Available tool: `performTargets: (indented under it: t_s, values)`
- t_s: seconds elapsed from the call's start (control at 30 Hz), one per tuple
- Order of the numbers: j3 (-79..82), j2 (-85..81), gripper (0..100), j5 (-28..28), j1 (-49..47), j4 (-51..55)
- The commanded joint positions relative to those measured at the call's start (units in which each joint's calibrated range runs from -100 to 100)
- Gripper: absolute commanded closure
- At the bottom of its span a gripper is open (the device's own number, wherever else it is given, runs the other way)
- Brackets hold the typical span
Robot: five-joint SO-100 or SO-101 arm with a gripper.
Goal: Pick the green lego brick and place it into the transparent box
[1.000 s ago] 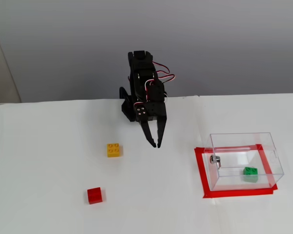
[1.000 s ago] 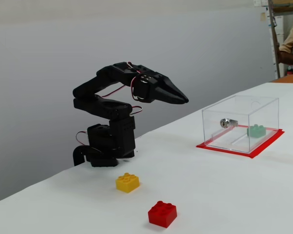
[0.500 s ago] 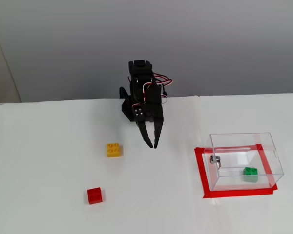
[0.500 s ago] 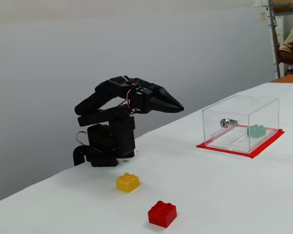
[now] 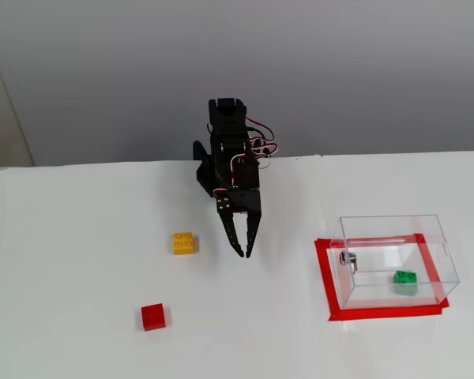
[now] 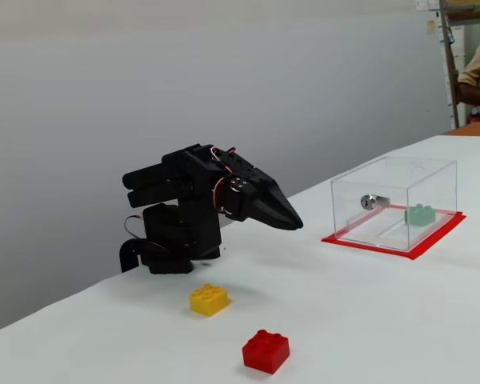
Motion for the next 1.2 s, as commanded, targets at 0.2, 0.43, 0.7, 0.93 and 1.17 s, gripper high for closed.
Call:
performTargets:
  t_s: [0.2,0.43,0.7,0.93,1.17]
  values:
    - [1.9,-0.6,98,0.2,-0.2,7.8]
    - [0.6,-0.6,98,0.2,0.4,14.9]
    - [-3.3,-0.6,98,0.1,0.3,27.6]
    - [-3.7,-0.5,98,0.1,0.3,27.7]
    - [-3.8,-0.5,98,0.1,0.3,27.7]
